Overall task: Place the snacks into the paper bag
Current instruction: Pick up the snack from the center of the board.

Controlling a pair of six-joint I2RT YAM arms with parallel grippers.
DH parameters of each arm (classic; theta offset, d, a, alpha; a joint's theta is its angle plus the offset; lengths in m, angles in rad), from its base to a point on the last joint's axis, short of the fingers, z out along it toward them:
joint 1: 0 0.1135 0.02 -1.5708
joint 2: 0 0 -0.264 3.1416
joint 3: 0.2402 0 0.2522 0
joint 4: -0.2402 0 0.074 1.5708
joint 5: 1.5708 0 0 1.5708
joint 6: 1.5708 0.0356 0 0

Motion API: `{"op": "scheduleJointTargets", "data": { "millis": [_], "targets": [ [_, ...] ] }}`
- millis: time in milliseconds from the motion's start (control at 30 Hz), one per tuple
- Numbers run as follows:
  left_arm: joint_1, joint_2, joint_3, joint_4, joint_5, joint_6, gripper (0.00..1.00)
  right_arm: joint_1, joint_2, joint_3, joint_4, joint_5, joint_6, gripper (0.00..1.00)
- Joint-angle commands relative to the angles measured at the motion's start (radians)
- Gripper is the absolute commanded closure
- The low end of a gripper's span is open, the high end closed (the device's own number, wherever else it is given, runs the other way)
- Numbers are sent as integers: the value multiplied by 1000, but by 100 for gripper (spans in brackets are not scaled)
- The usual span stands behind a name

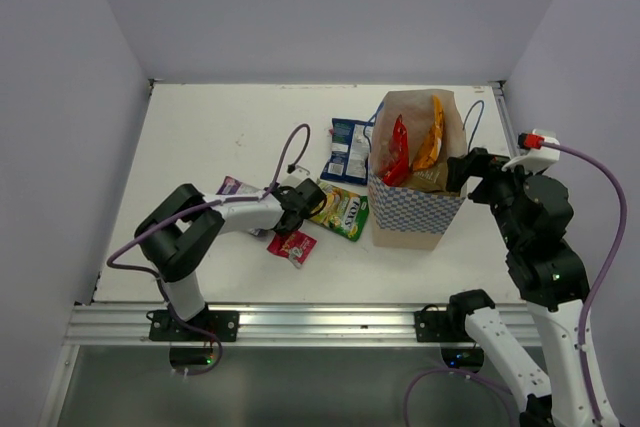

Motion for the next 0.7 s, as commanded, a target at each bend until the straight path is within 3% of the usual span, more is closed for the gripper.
{"op": "scheduleJointTargets", "data": {
  "millis": [0, 200, 667],
  "targets": [
    [10, 2, -11, -5, 24, -39, 73, 9, -9, -5, 49, 19, -22, 2],
    [11, -71, 27, -34, 18, -39, 100, 15, -13, -2, 50, 22, -28, 2],
    [10, -343, 318, -55, -42, 100, 100, 18, -17, 22, 32, 30, -39, 2]
  ]
}}
